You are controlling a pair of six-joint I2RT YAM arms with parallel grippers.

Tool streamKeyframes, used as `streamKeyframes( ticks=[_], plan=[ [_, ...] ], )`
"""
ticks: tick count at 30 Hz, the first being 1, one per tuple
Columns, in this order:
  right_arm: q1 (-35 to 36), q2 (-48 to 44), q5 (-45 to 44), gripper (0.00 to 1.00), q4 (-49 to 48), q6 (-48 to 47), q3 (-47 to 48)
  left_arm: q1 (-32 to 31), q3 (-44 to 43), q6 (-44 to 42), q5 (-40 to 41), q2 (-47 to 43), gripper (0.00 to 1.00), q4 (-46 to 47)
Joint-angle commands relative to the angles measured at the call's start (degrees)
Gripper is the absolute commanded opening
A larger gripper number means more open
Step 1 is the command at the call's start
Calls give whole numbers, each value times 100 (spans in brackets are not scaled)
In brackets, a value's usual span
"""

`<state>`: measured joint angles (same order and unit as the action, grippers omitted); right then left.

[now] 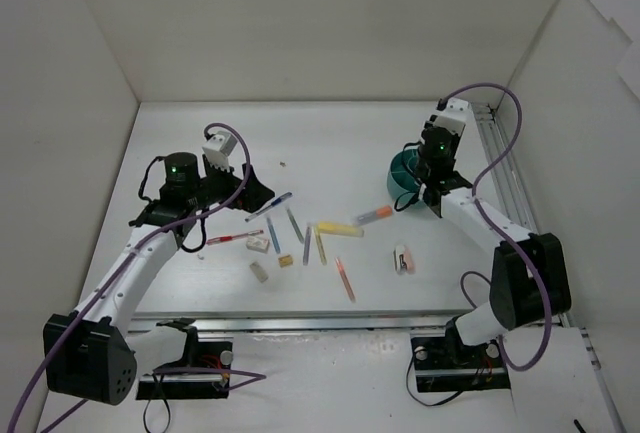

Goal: Sort the stationery into containers
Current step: Place the pen in the storage box.

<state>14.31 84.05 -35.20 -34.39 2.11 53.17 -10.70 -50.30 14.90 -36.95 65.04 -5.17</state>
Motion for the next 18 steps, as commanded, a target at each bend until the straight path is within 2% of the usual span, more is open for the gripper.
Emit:
streamKeyframes(
  ticks=[1,6,10,18],
  plan=[
    [11,181,-1224,0,-1333,-272,650,-152,-463,-197,91,88,100,210],
    [-7,454,-1560,0,-1509,-378,704,-450,-603,-285,345,246,100,87],
    [125,323,-1726,0,-1518,-237,249,-573,-674,-338,513,351,100,34],
    [239,287,-1824,0,-1518,518,-316,-741,-805,-426,469,598,100,77]
  ],
)
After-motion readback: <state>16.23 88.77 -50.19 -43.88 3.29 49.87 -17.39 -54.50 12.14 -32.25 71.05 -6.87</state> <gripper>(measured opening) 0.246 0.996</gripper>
